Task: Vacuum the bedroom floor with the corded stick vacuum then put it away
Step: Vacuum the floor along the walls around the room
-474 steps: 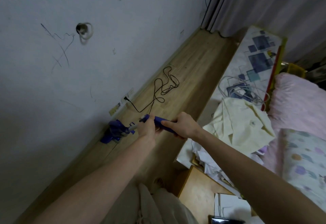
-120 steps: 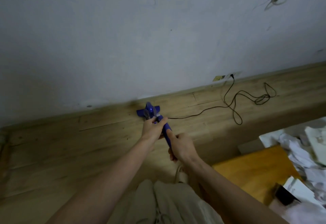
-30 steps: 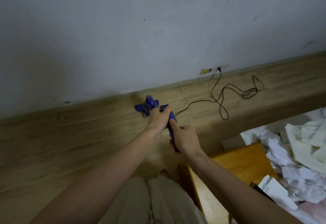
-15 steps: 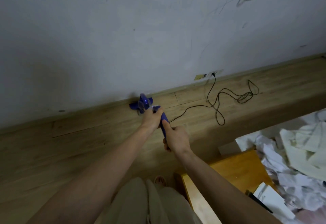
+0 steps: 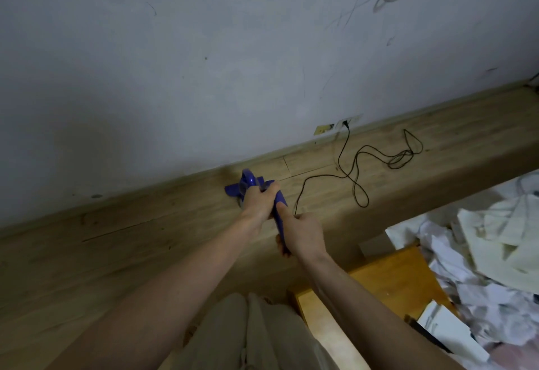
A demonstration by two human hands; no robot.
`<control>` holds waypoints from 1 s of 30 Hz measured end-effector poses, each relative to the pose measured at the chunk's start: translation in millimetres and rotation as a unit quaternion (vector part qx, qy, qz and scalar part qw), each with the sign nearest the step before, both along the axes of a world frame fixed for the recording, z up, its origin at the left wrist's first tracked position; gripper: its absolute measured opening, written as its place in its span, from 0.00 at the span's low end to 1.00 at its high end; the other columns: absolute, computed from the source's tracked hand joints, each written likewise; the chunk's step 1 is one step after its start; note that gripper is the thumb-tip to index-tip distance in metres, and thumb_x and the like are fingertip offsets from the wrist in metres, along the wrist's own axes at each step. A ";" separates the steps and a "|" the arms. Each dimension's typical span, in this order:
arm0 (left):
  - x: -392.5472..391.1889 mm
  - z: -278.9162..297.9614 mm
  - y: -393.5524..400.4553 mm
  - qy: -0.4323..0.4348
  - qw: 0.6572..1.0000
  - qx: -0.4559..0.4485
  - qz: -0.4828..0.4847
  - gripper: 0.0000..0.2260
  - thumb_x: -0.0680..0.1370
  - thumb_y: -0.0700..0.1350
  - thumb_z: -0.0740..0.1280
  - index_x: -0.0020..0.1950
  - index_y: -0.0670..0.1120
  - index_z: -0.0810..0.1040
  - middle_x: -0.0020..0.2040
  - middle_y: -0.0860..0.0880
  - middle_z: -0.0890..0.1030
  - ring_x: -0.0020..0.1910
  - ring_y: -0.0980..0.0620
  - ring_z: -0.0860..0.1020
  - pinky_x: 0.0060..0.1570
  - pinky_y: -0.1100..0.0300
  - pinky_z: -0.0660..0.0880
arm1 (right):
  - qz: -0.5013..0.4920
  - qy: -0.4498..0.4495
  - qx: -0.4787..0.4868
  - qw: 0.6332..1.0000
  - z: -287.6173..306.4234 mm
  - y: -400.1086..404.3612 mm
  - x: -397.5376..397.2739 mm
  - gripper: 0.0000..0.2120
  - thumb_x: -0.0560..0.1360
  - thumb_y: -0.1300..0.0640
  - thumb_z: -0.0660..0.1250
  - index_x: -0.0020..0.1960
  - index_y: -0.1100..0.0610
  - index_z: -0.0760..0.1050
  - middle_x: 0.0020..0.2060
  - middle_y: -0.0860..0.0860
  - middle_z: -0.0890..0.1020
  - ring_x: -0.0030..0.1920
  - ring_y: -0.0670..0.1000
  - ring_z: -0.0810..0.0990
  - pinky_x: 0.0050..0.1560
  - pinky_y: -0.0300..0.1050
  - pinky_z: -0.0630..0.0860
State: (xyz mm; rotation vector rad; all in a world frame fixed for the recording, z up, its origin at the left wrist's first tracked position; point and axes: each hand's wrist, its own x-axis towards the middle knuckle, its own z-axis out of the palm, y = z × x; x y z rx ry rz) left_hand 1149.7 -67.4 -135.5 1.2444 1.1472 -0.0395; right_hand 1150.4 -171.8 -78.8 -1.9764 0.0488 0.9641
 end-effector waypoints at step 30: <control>25.5 -36.8 19.0 -0.001 0.996 -0.057 0.068 0.17 0.75 0.52 0.65 0.56 0.40 0.77 0.47 0.39 0.81 0.44 0.43 0.80 0.55 0.43 0.78 | 0.079 0.004 -0.002 0.997 -20.1 10.1 30.0 0.18 0.80 0.45 0.59 0.44 0.59 0.75 0.29 0.51 0.77 0.23 0.45 0.73 0.24 0.35 0.70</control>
